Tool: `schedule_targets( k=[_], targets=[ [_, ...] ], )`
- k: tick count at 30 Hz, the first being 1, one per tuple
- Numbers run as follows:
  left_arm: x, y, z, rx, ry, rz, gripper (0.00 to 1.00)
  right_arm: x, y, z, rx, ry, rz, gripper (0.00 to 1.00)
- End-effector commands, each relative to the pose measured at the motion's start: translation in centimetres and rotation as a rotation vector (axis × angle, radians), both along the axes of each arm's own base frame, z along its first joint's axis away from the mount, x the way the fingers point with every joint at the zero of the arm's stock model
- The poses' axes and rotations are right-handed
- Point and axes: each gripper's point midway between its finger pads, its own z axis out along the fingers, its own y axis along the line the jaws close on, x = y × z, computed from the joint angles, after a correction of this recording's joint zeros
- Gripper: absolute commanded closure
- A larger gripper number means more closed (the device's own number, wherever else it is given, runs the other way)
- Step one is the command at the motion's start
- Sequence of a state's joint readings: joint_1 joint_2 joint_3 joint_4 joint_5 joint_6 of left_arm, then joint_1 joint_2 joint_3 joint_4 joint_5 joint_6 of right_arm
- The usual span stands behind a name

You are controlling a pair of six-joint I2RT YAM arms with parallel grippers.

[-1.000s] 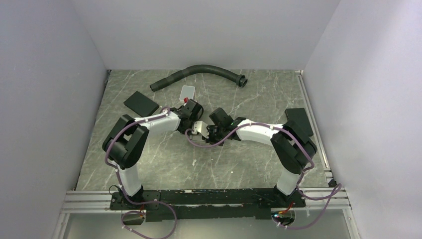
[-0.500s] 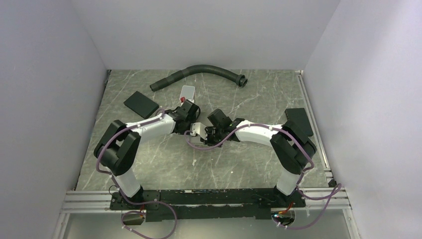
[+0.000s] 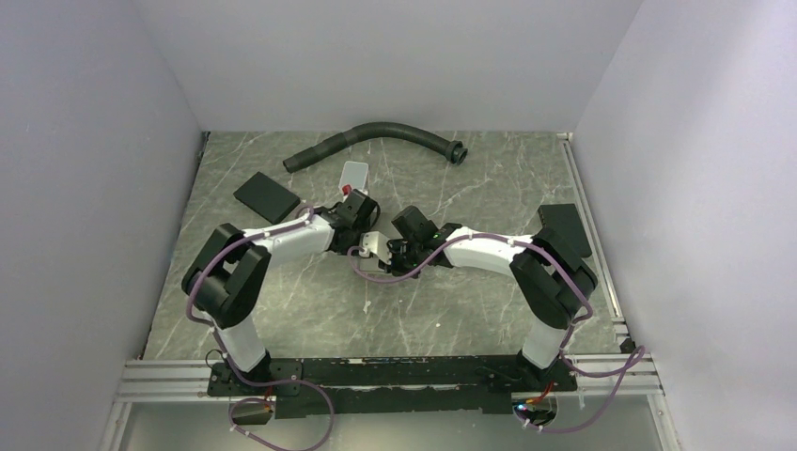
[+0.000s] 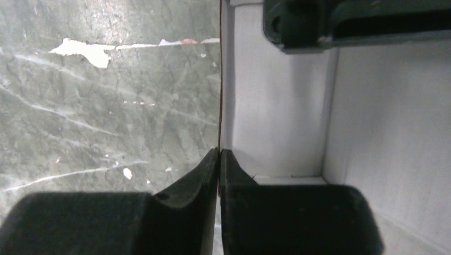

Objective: Fold the paper box
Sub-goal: Fold the paper box at the center of the board.

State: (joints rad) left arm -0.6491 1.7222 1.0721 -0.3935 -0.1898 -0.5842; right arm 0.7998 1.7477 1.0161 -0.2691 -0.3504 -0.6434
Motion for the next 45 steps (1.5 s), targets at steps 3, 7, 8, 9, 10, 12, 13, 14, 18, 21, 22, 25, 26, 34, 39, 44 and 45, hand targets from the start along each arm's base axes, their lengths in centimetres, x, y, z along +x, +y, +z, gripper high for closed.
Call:
schedule_targets(
  k=[3,7,8,9,10,12,13,14,18,21,22,25,26,34,39,44,45],
  targets=[
    [0.3,-0.9,-0.4,0.019,0.004,-0.030,0.65,0.3,1.5,1.0,0.048,-0.018,0.014,0.91],
    [0.3,-1.0,-0.7,0.020,0.013,-0.031,0.74,0.3,1.5,0.9,0.047,-0.016,0.013,0.91],
    [0.3,-1.0,-0.8,0.023,0.015,-0.032,0.75,0.3,1.5,0.9,0.047,-0.016,0.013,0.91],
    [0.3,-1.0,-0.9,0.026,0.017,-0.031,0.76,0.4,1.5,0.9,0.047,-0.016,0.013,0.92],
    [0.3,-0.9,-0.9,0.027,0.017,-0.030,0.79,0.3,1.5,0.9,0.047,-0.016,0.013,0.92],
    [0.3,-0.8,-1.0,0.036,0.019,-0.026,0.90,0.3,1.5,0.9,0.046,-0.015,0.013,0.92],
    [0.3,-0.8,-1.0,0.036,0.017,-0.025,0.93,0.3,1.5,0.8,0.046,-0.015,0.015,0.92],
    [0.3,-0.7,-1.0,0.037,0.017,-0.024,0.95,0.3,1.5,0.8,0.045,-0.016,0.014,0.92],
    [0.3,-0.8,-1.1,0.037,0.019,-0.029,0.96,0.4,1.5,0.8,0.043,-0.017,0.011,0.92],
    [0.3,-0.9,-0.9,0.031,0.017,-0.031,0.86,0.4,1.5,0.8,0.045,-0.017,0.010,0.91],
    [0.3,-1.0,-0.7,0.025,0.016,-0.033,0.80,0.4,1.5,0.9,0.046,-0.018,0.011,0.90],
    [0.3,-1.3,-0.2,0.012,0.012,-0.039,0.70,0.3,1.5,0.8,0.045,-0.017,0.011,0.90],
    [0.3,-1.4,0.1,0.007,0.010,-0.040,0.68,0.3,1.5,0.8,0.045,-0.017,0.011,0.90],
    [-0.2,-1.4,1.2,-0.011,0.015,-0.056,0.66,0.3,1.5,0.8,0.045,-0.017,0.011,0.90],
    [-1.2,-0.9,0.3,0.014,0.062,-0.068,0.69,0.3,1.6,0.9,0.046,-0.019,0.012,0.90],
    [-1.6,-0.6,-0.1,0.032,0.083,-0.067,0.81,0.3,1.5,0.7,0.043,-0.017,0.011,0.90],
    [-1.5,-0.6,-0.1,0.037,0.083,-0.066,0.87,0.3,1.5,0.7,0.042,-0.016,0.011,0.90]
  ],
)
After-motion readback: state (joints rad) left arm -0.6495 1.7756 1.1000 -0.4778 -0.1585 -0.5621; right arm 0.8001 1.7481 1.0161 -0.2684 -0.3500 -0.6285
